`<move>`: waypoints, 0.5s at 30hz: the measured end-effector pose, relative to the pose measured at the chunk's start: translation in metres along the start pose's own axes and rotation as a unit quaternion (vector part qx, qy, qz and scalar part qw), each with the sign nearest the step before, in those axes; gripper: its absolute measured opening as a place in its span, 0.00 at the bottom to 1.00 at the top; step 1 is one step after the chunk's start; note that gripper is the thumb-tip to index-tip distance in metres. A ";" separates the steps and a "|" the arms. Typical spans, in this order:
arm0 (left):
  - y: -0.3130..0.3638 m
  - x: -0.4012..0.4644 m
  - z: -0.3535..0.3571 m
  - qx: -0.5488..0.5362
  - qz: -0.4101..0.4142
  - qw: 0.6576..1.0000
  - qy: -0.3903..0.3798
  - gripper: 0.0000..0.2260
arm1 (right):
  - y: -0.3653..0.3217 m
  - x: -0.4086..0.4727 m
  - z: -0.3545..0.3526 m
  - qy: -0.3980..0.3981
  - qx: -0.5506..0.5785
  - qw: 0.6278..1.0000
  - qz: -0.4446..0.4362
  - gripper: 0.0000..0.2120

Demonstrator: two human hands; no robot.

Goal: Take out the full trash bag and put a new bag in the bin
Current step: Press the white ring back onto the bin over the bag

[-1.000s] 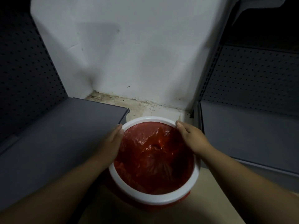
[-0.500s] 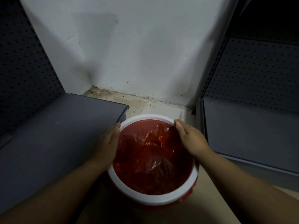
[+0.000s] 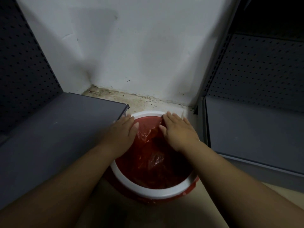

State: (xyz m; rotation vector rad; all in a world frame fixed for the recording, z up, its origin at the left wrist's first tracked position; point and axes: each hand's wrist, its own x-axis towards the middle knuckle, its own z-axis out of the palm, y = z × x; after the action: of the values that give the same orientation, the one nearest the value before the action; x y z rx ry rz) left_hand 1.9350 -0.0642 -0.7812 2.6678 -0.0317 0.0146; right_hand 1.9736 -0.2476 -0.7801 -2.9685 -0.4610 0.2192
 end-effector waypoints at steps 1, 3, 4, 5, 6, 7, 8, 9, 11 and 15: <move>0.001 0.002 0.003 0.002 0.000 1.000 -0.006 0.22 | -0.002 0.003 0.001 -0.004 0.005 1.000 0.000 0.27; 0.002 0.006 0.006 0.002 0.000 1.000 -0.007 0.23 | -0.003 0.010 0.004 0.000 0.015 1.000 0.004 0.27; 0.002 0.008 0.008 0.001 -0.001 1.000 -0.006 0.23 | -0.003 0.012 0.005 0.008 0.017 1.000 0.004 0.26; 0.002 0.009 0.009 0.000 -0.003 1.000 -0.007 0.23 | -0.004 0.014 0.005 0.014 0.019 1.000 0.003 0.25; 0.001 0.011 0.009 -0.002 -0.005 1.000 -0.009 0.23 | -0.005 0.016 0.004 0.015 0.022 1.000 0.003 0.25; 0.000 0.011 0.009 -0.002 -0.007 1.000 -0.011 0.23 | -0.005 0.016 0.002 0.010 0.025 1.000 0.004 0.24; -0.001 0.011 0.010 0.000 -0.009 1.000 -0.013 0.23 | -0.005 0.016 -0.001 0.000 0.029 1.000 0.003 0.24; -0.001 0.011 0.009 0.003 -0.010 1.000 -0.017 0.23 | -0.005 0.015 -0.004 -0.012 0.033 0.999 0.001 0.24; -0.001 0.009 0.008 0.019 -0.008 1.000 -0.021 0.23 | -0.003 0.008 -0.010 -0.036 0.038 0.999 -0.007 0.25; 0.005 -0.008 0.004 0.057 0.017 0.998 -0.007 0.25 | -0.005 -0.022 -0.010 -0.029 0.022 0.999 -0.037 0.27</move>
State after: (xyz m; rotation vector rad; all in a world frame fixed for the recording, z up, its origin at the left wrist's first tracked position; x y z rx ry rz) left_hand 1.9271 -0.0710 -0.7828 2.7810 -0.0823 0.0096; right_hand 1.9526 -0.2511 -0.7668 -2.9023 -0.5645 0.3053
